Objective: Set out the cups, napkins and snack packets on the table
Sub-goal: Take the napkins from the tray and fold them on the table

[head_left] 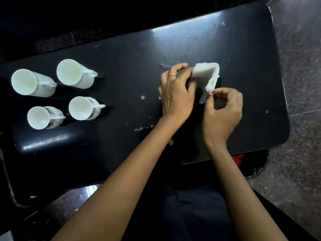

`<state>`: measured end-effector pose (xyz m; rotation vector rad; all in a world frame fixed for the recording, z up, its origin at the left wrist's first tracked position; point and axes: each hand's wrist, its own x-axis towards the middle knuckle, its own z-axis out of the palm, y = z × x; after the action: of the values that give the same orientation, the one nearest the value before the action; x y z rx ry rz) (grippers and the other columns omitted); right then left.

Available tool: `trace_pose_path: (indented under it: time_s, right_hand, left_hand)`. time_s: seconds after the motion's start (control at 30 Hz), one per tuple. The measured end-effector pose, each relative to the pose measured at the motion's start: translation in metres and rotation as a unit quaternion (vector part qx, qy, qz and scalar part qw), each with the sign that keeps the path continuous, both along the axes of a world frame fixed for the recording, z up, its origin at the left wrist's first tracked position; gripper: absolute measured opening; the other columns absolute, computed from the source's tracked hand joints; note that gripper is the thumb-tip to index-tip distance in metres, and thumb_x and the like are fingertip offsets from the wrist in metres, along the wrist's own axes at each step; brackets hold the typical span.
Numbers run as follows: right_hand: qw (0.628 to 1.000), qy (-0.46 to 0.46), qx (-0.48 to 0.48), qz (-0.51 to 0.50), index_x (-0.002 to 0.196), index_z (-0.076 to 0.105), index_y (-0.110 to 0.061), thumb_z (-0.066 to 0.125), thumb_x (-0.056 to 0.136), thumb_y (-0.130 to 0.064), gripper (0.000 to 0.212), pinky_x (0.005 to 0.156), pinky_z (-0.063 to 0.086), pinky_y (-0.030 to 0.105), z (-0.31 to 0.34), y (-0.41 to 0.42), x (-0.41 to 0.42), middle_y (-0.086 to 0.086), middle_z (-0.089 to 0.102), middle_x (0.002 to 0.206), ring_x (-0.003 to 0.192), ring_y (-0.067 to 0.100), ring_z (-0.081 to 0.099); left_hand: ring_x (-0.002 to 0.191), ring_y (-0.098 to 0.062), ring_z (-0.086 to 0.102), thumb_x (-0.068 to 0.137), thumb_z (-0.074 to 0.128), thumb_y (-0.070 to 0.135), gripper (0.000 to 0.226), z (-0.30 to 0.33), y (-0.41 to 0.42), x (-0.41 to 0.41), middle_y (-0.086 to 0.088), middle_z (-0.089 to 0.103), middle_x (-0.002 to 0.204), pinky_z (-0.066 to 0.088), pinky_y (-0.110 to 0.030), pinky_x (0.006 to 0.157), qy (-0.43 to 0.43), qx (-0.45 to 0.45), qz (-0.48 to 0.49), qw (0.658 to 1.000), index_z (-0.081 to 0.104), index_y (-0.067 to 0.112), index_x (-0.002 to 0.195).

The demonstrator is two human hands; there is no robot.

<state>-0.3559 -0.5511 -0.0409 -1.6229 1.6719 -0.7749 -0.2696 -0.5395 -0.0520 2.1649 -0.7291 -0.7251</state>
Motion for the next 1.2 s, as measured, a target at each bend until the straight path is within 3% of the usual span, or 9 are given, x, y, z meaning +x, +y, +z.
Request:
trace_pose_path:
  time_s: [0.1,0.23,0.37,0.47,0.63,0.83,1.0,1.1,1.2]
  right_hand:
    - [0.998,0.044,0.031,-0.028,0.094,0.061,-0.013,0.061,0.076,-0.008,0.019,0.094,0.042,0.036,-0.001,-0.002,0.001,-0.006,0.043,0.103,0.099,0.016,0.043]
    - [0.998,-0.010,0.036,-0.059,0.101,0.056,-0.012,0.051,0.072,-0.002,0.032,0.093,0.043,0.041,0.000,-0.009,-0.004,-0.008,0.039,0.103,0.102,0.020,0.048]
    - [0.990,-0.078,0.114,-0.010,0.119,0.046,-0.020,0.043,0.073,0.002,0.052,0.094,0.048,0.031,-0.012,-0.024,-0.016,-0.005,0.048,0.119,0.107,0.015,0.055]
    - [0.967,-0.082,0.216,0.107,0.139,0.031,-0.023,0.045,0.077,0.012,0.072,0.098,0.047,0.029,-0.031,-0.035,-0.022,-0.002,0.047,0.134,0.114,0.017,0.056]
    - [0.949,-0.031,0.240,0.203,0.142,0.028,-0.023,0.065,0.075,-0.002,0.079,0.088,0.041,0.005,-0.054,-0.030,-0.017,-0.020,0.056,0.117,0.107,-0.005,0.054]
    - [0.934,-0.042,0.255,0.247,0.145,0.022,-0.026,0.053,0.073,0.007,0.086,0.100,0.044,0.025,-0.053,-0.012,0.012,-0.014,0.054,0.125,0.116,-0.003,0.052]
    - [0.914,-0.045,0.263,0.306,0.151,0.008,-0.025,0.044,0.071,0.012,0.095,0.113,0.035,0.042,-0.049,0.001,0.041,0.001,0.035,0.152,0.139,0.014,0.036]
    - [0.889,-0.033,0.274,0.365,0.151,0.001,-0.030,0.045,0.074,0.009,0.097,0.112,0.035,0.034,-0.050,0.027,0.083,-0.003,0.029,0.156,0.140,0.012,0.033]
    - [0.888,-0.022,0.274,0.368,0.150,-0.004,-0.033,0.049,0.077,0.003,0.097,0.096,0.037,0.020,-0.051,0.027,0.097,-0.007,0.027,0.156,0.137,0.011,0.037]
  left_hand:
    - [0.120,-0.021,0.043,0.086,0.055,0.012,0.048,-0.002,0.001,0.001,0.001,0.050,0.135,0.036,-0.032,0.103,0.037,-0.015,-0.001,0.999,0.050,0.024,0.133]
    - [0.121,-0.022,0.050,0.087,0.053,0.011,0.050,-0.002,0.008,-0.007,-0.004,0.049,0.136,0.040,-0.039,0.105,0.080,-0.043,0.037,0.995,0.044,0.019,0.136]
    - [0.121,-0.020,0.051,0.090,0.049,0.005,0.046,-0.004,0.020,-0.027,-0.004,0.048,0.136,0.040,-0.042,0.105,0.116,-0.045,0.150,0.981,0.043,0.013,0.134]
    - [0.118,-0.021,0.054,0.091,0.043,0.000,0.044,-0.007,0.028,-0.044,-0.006,0.048,0.137,0.042,-0.040,0.103,0.172,-0.023,0.216,0.961,0.043,0.010,0.134]
    - [0.131,-0.015,0.046,0.092,0.039,-0.002,0.054,-0.010,0.036,-0.057,0.000,0.045,0.146,0.036,-0.031,0.110,0.229,-0.001,0.173,0.958,0.035,0.016,0.142]
    - [0.139,-0.010,0.036,0.090,0.037,-0.003,0.068,-0.015,0.045,-0.030,0.002,0.037,0.152,0.031,-0.033,0.115,0.227,0.003,0.207,0.952,0.024,0.028,0.149]
    - [0.139,-0.010,0.036,0.086,0.037,-0.009,0.074,-0.019,0.052,0.005,-0.002,0.039,0.151,0.030,-0.037,0.116,0.208,-0.014,0.244,0.947,0.021,0.025,0.150]
    - [0.135,-0.008,0.040,0.085,0.037,-0.009,0.075,-0.026,0.074,0.048,-0.001,0.042,0.149,0.032,-0.037,0.115,0.184,-0.027,0.302,0.935,0.021,0.025,0.150]
    - [0.139,-0.012,0.038,0.084,0.037,-0.009,0.076,-0.029,0.075,0.061,-0.001,0.040,0.150,0.032,-0.038,0.116,0.183,-0.031,0.289,0.939,0.019,0.024,0.150]
